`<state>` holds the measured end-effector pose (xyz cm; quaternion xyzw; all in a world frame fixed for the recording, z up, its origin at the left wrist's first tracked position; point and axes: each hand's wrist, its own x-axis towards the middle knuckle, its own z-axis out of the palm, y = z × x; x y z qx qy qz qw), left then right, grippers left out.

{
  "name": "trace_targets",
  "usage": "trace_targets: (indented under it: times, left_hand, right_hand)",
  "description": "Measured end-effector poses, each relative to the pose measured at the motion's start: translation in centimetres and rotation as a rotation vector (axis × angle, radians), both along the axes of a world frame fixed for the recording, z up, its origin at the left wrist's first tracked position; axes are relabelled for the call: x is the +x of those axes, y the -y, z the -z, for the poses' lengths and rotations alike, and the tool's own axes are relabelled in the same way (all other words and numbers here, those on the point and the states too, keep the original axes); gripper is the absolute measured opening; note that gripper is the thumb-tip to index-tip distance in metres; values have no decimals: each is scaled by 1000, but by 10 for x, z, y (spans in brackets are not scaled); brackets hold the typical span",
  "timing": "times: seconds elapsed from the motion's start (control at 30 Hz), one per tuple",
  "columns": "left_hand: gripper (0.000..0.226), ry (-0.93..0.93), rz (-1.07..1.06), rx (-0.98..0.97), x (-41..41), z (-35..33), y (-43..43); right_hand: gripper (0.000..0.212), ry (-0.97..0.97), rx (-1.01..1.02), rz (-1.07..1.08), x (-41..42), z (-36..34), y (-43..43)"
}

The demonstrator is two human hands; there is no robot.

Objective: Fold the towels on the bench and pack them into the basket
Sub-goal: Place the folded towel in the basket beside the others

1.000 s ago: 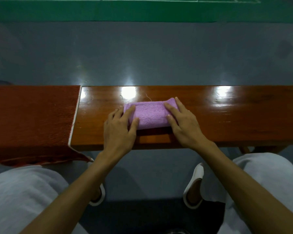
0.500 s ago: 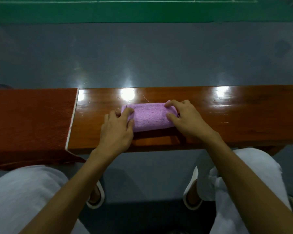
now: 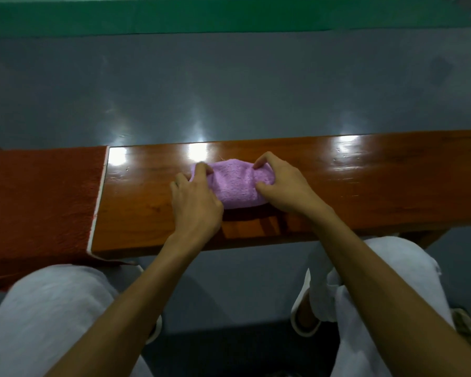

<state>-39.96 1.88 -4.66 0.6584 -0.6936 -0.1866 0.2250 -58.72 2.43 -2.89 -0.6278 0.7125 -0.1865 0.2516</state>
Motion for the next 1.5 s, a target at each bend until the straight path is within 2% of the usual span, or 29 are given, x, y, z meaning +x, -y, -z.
trace_targets:
  times: [0.23, 0.53, 0.8, 1.03, 1.27, 1.5]
  left_hand:
    - [28, -220, 38, -10, -3, 4, 14]
    - [33, -373, 149, -80, -46, -2, 7]
    - [32, -487, 284, -94, -121, -11, -4]
    - [34, -504, 401, -62, -199, -19, -35]
    - [35, -495, 463, 33, -273, -27, -88]
    - [44, -503, 513, 195, -342, -33, -156]
  right_hand:
    - [30, 92, -77, 121, -17, 1, -6]
    - [31, 232, -170, 257, -60, -7, -28]
    - [36, 190, -243, 362, -132, -28, -60]
    - [36, 157, -288, 495, -201, -33, -111]
    - [41, 48, -329, 613, -268, -23, -167]
    - [43, 11, -238, 766, -326, -2, -243]
